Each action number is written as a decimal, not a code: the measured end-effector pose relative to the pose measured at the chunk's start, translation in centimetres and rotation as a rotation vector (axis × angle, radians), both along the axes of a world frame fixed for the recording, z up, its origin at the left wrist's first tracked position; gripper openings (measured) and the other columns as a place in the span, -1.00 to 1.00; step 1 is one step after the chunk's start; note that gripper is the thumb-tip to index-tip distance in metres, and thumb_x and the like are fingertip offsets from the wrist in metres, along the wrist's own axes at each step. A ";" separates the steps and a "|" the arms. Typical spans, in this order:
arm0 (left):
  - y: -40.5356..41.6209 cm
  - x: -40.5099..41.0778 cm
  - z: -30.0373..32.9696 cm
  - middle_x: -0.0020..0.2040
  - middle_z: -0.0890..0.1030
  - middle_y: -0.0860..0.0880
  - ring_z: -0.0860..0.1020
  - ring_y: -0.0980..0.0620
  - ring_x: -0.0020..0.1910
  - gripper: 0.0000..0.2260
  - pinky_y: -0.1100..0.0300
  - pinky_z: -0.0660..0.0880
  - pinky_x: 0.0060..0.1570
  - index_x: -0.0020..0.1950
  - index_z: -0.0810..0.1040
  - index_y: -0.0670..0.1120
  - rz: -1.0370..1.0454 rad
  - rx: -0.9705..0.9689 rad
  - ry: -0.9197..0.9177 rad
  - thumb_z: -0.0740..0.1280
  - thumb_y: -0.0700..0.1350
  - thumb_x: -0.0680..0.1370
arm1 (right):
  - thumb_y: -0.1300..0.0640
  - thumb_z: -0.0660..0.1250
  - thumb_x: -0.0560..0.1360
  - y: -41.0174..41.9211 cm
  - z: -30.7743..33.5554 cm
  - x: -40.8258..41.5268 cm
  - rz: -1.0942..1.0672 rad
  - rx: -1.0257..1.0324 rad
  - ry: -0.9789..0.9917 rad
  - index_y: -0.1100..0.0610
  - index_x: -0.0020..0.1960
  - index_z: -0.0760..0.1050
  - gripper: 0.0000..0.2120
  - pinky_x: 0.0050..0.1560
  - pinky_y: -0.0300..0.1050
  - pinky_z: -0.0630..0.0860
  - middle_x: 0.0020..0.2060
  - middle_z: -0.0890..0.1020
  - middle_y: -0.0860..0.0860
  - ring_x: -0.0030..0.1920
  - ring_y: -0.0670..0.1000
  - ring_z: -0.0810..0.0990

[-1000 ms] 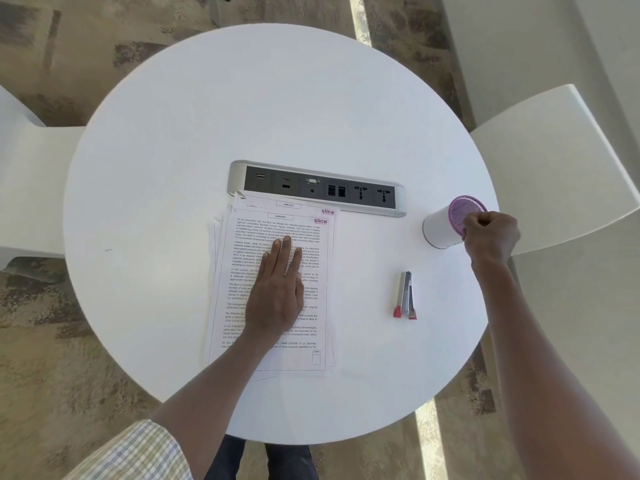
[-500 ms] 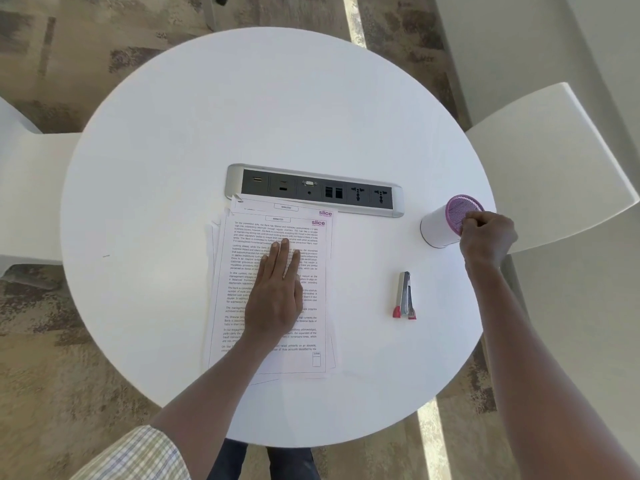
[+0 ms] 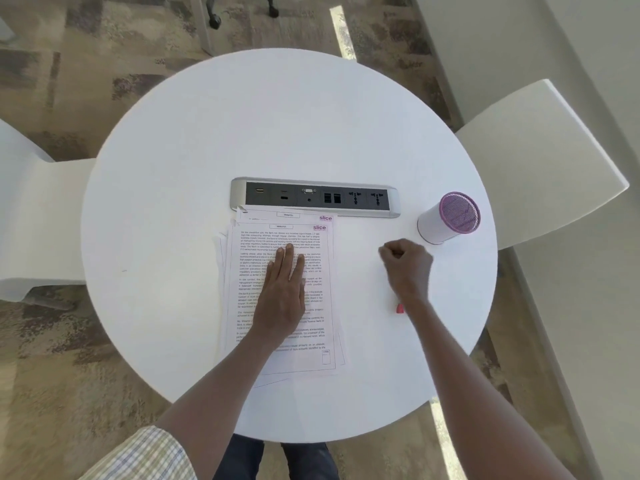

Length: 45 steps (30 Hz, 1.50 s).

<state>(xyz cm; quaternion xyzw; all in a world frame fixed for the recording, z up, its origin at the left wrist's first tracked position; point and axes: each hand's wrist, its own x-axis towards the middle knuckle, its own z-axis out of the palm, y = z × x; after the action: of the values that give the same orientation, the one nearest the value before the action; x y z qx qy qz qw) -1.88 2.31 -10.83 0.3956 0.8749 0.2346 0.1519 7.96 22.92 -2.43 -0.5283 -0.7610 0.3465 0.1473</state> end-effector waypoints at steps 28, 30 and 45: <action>-3.5 -5.7 5.8 0.27 0.55 -0.28 0.56 -0.27 0.23 -0.38 -0.07 0.56 0.16 0.40 0.33 -0.30 0.938 0.031 -0.651 0.53 -0.17 0.44 | 0.19 0.30 0.55 -11.5 -1.6 -3.4 0.431 0.083 -0.601 0.24 0.07 0.47 -0.85 0.24 0.02 0.37 0.03 0.59 0.13 0.15 0.15 0.44; -3.7 -5.9 5.5 0.24 0.58 -0.26 0.58 -0.25 0.20 -0.37 -0.07 0.57 0.15 0.38 0.37 -0.28 0.961 0.036 -0.666 0.56 -0.17 0.41 | 0.18 0.28 0.56 -11.6 -1.7 -3.4 0.441 0.093 -0.624 0.24 0.09 0.47 -0.84 0.24 0.02 0.36 0.04 0.59 0.12 0.16 0.15 0.44; -5.1 -6.2 6.2 0.00 0.68 -0.03 0.62 -0.01 -0.11 -0.82 0.29 0.41 -0.30 0.15 0.59 -0.14 0.666 0.179 -0.741 0.38 -0.10 0.60 | 0.07 0.62 0.31 -9.5 -1.7 -2.7 0.118 -0.275 -0.262 0.24 0.45 0.27 -0.15 0.38 0.09 0.33 0.30 0.42 0.23 0.35 0.25 0.36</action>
<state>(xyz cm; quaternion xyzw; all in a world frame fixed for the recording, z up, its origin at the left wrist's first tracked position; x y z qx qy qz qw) -8.08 -2.83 -4.61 -0.0032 0.8174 0.4688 0.3348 5.27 13.45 -4.13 -0.5382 -0.7490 0.3836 -0.0469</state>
